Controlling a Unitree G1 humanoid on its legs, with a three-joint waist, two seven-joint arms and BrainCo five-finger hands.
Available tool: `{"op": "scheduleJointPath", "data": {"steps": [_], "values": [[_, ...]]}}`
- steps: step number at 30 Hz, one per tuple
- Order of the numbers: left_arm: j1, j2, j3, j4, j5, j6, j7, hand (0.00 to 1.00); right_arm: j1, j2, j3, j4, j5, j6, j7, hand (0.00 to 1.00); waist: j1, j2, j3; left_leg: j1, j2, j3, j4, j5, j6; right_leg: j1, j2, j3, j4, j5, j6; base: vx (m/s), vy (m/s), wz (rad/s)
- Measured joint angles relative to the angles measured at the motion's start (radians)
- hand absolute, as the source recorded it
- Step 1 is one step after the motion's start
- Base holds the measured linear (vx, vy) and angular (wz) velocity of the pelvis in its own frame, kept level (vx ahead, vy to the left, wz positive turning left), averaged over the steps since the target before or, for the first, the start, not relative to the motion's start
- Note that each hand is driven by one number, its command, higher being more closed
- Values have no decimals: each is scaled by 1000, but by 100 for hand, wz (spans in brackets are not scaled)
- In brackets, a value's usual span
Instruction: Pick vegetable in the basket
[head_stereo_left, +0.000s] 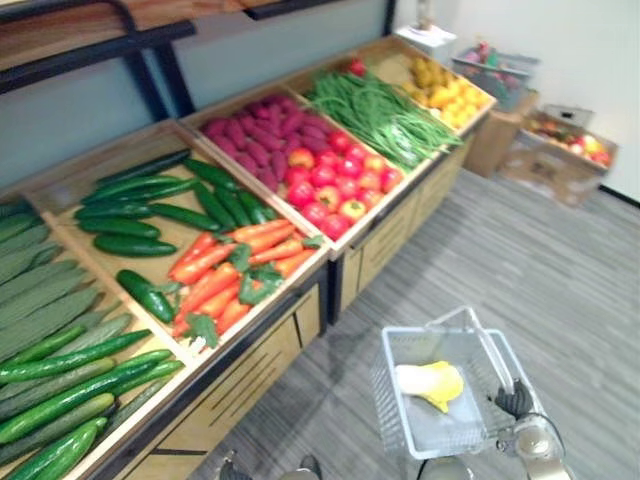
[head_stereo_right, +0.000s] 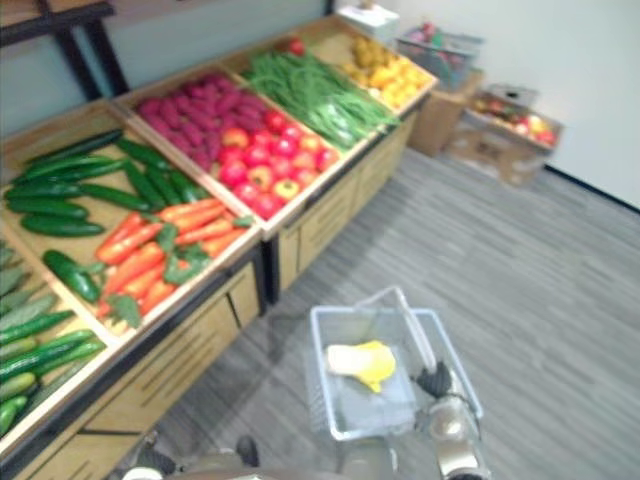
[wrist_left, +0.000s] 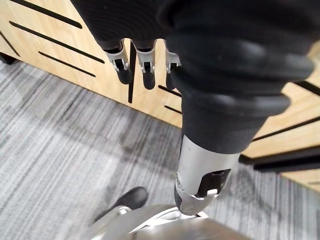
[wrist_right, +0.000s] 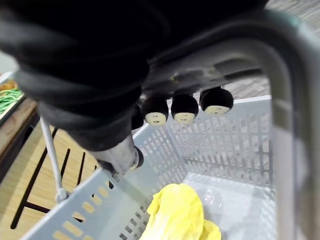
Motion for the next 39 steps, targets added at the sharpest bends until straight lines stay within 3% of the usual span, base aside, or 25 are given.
{"op": "scheduleJointPath", "data": {"steps": [2, 3, 4, 5, 6, 8, 9, 11, 15, 17, 19, 20, 21, 23, 26, 31, 35, 39], "values": [[-6, -10, 16, -8, 0, 0, 8, 0, -10, 0, -47, 15, 2, -1, -1, 100, 3, 0, -1, -1, 7, -52, 1, 7, -12, 4, 37, 26, -247, -4, -7, 196, -277, 112], [-5, -12, 22, -5, 0, 1, 9, 0, -19, 0, -69, 34, 6, -3, -4, 100, 4, -12, -9, -11, 12, -71, 2, 13, -32, 9, 59, 72, -430, 13, 4, 191, -373, 111], [-4, -10, 27, 0, 0, 1, 9, 0, -32, 1, -95, 57, 23, -3, -7, 100, 9, -26, -12, -13, 14, -86, -2, 6, -75, 22, 69, 129, -585, 69, -1, 186, -397, 105], [-3, -6, 32, 6, 0, 1, 10, 0, -39, 2, -106, 75, 22, -2, -7, 100, 14, -37, -12, -11, 11, -104, -3, 4, -96, 25, 69, 155, -621, 136, 8, 186, -494, 94], [-1, -30, 40, 56, 0, 2, 11, 0, -50, -11, -142, 127, 22, 11, -8, 100, 29, 21, -29, -7, 66, -109, -20, 13, -131, 62, 126, 113, -636, 135, -1, 137, -383, 58], [20, -53, 51, 57, 0, 1, 14, 0, -43, -10, -157, 127, 23, 13, -9, 100, 35, 52, -36, -5, 99, -97, -33, 25, -146, 68, 150, 79, -616, 105, -12, 138, -331, 56], [21, -68, 73, 65, 0, 2, 18, 0, -12, -8, -167, 126, 36, 15, -21, 100, 33, 71, -37, -3, 127, -100, -49, 54, -172, 86, 167, 27, -590, 72, -30, 107, -253, 70], [21, -71, 99, 75, -1, 1, 22, 0, 11, -2, -196, 127, 64, 22, -38, 100, 29, 79, -43, -7, 154, -113, -77, 85, -185, 113, 191, -36, -590, 51, -45, 73, -188, 82], [23, -82, 137, 81, -40, 2, 37, 0, 31, 0, -238, 128, 77, 23, -65, 100, 20, 88, -65, -63, 163, -146, -92, 148, -174, 152, 200, -153, -621, 27, -56, 53, -116, 94], [15, -76, 137, 67, -39, 3, 42, 0, 32, 16, -277, 145, 104, 23, -72, 100, -2, 64, -63, -122, 123, 14, -93, 248, -76, 161, 166, -205, -655, 27, -57, -22, 20, 113], [12, -81, 137, 68, -39, 8, 42, 0, 36, 20, -316, 165, 109, 24, -74, 100, -4, 69, -54, -131, 126, 217, -49, 202, -30, 197, 163, -263, -657, 30, -60, -32, 85, 87], [24, -81, 141, 66, -39, 15, 44, 0, 54, 27, -320, 167, 115, 29, -74, 100, -8, 90, -62, -115, 120, 230, -54, 208, -36, 229, 165, -291, -658, 25, -48, -2, 45, 74], [28, -84, 143, 59, -39, 16, 45, 0, 59, 27, -319, 167, 118, 30, -74, 100, -5, 84, -60, -108, 118, 222, -65, 211, -41, 235, 166, -296, -660, 23, -44, 21, 10, 46], [37, -100, 145, 40, -39, 16, 49, 0, 53, 23, -320, 165, 120, 28, -74, 100, -3, 115, -78, -95, 112, 199, -134, 231, -68, 233, 183, -311, -676, 23, -44, 26, 24, 17], [33, -99, 143, -6, -38, 16, 57, 0, 45, 27, -319, 166, 126, 28, -73, 100, -5, 124, -77, -103, 109, 184, -134, 233, -69, 234, 180, -321, -674, 27, -37, 11, 30, 17], [44, -46, 39, -264, 7, 15, 78, 0, 38, 28, -315, 166, 147, 25, -74, 100, -13, 129, -76, -130, 98, 146, -140, 233, -70, 232, 167, -356, -657, 32, -41, 26, 15, 19], [45, 78, -37, -537, 191, -48, 107, 0, 10, 29, -269, 166, 147, -4, -74, 100, -12, 126, -73, -131, 90, 142, -140, 232, -70, 228, 153, -357, -641, 32, -42, 37, 10, 4], [21, 187, -79, -684, 354, -79, 153, 0, 2, 31, -225, 167, 148, -37, -74, 100, -9, 125, -71, -129, 90, 143, -140, 228, -75, 228, 151, -352, -641, 32, -42, 14, -1, -1]]}}
